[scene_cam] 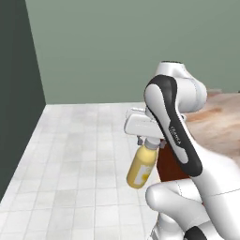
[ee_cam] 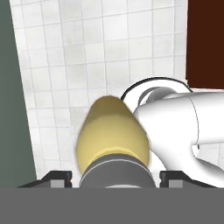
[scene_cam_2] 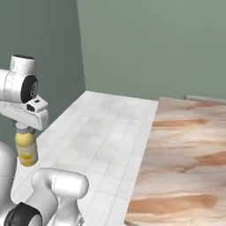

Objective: There is a wine glass and glass cup on the dining counter. Place the wine bottle next to the wine glass and the juice bottle next to the glass cup.

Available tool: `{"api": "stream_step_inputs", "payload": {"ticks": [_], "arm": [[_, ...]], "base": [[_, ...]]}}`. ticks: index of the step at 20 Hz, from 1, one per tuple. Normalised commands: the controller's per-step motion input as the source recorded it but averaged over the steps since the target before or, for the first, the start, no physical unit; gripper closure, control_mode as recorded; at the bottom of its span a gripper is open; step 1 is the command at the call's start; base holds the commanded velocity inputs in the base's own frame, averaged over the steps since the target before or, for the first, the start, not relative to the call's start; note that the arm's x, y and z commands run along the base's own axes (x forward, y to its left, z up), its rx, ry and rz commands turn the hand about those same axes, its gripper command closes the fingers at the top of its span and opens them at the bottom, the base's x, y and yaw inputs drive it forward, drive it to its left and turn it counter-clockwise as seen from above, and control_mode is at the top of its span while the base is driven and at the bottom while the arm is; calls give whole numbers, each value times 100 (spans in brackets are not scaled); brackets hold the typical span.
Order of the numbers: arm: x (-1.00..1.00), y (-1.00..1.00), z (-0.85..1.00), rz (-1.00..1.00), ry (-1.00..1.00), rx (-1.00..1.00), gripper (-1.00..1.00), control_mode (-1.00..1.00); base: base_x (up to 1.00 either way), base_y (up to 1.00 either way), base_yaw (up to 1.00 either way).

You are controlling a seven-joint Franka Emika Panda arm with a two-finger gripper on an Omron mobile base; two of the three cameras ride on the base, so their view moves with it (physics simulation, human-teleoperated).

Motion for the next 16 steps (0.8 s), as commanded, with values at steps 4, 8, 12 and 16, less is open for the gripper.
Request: {"api": "stream_step_inputs", "payload": {"ticks": [4, 8, 12, 16], "arm": [[0, 0, 0, 0, 0, 0, 100, 100], [0, 0, 0, 0, 0, 0, 100, 100], [0, 0, 0, 0, 0, 0, 100, 100], [0, 0, 0, 0, 0, 0, 100, 100]], "base": [[83, 39, -26], [83, 38, -26], [84, 39, -26], [84, 38, -26]]}}
